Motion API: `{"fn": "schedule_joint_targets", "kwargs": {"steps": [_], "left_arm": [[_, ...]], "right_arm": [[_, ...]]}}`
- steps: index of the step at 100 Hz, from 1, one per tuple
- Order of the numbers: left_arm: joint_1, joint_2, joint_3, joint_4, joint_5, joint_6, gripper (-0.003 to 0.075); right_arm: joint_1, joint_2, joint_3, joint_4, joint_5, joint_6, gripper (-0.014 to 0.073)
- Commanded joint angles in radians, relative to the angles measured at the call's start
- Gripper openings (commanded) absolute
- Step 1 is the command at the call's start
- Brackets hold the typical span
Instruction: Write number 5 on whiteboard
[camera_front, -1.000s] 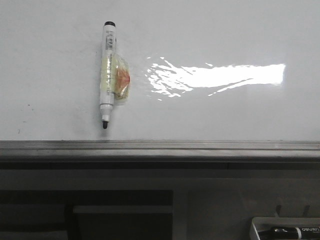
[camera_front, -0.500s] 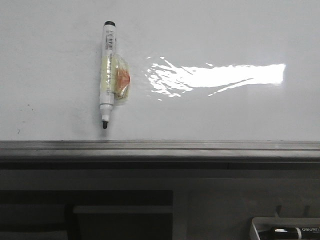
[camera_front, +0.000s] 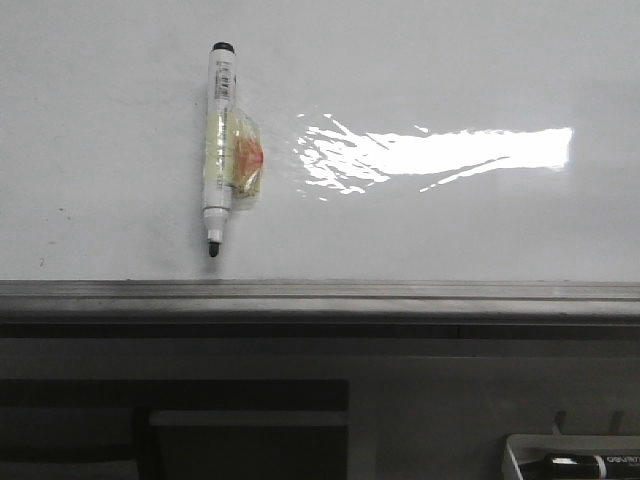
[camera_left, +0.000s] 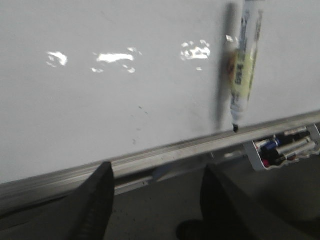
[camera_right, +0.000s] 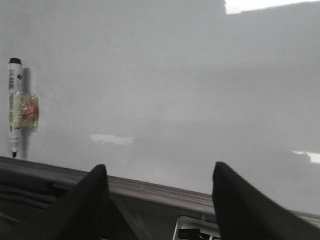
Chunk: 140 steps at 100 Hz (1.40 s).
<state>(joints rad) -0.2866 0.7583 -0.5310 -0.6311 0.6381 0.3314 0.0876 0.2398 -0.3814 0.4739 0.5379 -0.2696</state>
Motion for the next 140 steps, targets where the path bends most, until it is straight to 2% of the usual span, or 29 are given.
{"fn": "schedule_joint_targets", "kwargs": {"steps": [1, 24, 36, 44, 92, 106, 118, 124, 129, 140], "left_arm": [[-0.091, 0.07, -0.038, -0.057, -0.104, 0.015, 0.0325], [-0.33, 0.226, -0.04, -0.156, -0.388, 0.015, 0.0325], [-0.399, 0.302, -0.04, -0.235, -0.535, 0.015, 0.0326], [-0.416, 0.345, -0.051, -0.252, -0.572, 0.015, 0.0326], [-0.416, 0.548, -0.17, -0.248, -0.544, 0.015, 0.031], [-0.416, 0.569, -0.17, -0.248, -0.513, 0.015, 0.0193], [-0.416, 0.569, -0.17, -0.246, -0.488, 0.017, -0.0024], [-0.417, 0.563, -0.175, -0.237, -0.461, 0.039, -0.002], [-0.417, 0.554, -0.186, -0.222, -0.426, 0.093, -0.002], [-0.417, 0.529, -0.229, -0.176, -0.285, 0.312, -0.002]], "right_arm": [[0.02, 0.02, -0.038, 0.012, -0.06, -0.01, 0.0421], [0.044, 0.02, -0.038, 0.012, -0.058, -0.01, 0.0421], [0.044, 0.02, -0.038, 0.012, -0.058, -0.01, 0.0421], [0.044, 0.02, -0.038, 0.012, -0.058, -0.01, 0.0421], [0.044, 0.02, -0.038, 0.012, -0.059, -0.01, 0.0421], [0.044, 0.02, -0.038, 0.014, -0.058, -0.01, 0.0421], [0.054, 0.02, -0.04, 0.045, -0.042, -0.01, 0.0421], [0.072, 0.029, -0.052, 0.07, -0.002, -0.043, 0.0421], [0.091, 0.054, -0.069, 0.104, 0.057, -0.125, 0.0421], [0.15, 0.126, -0.107, 0.216, 0.135, -0.33, 0.0421]]}}
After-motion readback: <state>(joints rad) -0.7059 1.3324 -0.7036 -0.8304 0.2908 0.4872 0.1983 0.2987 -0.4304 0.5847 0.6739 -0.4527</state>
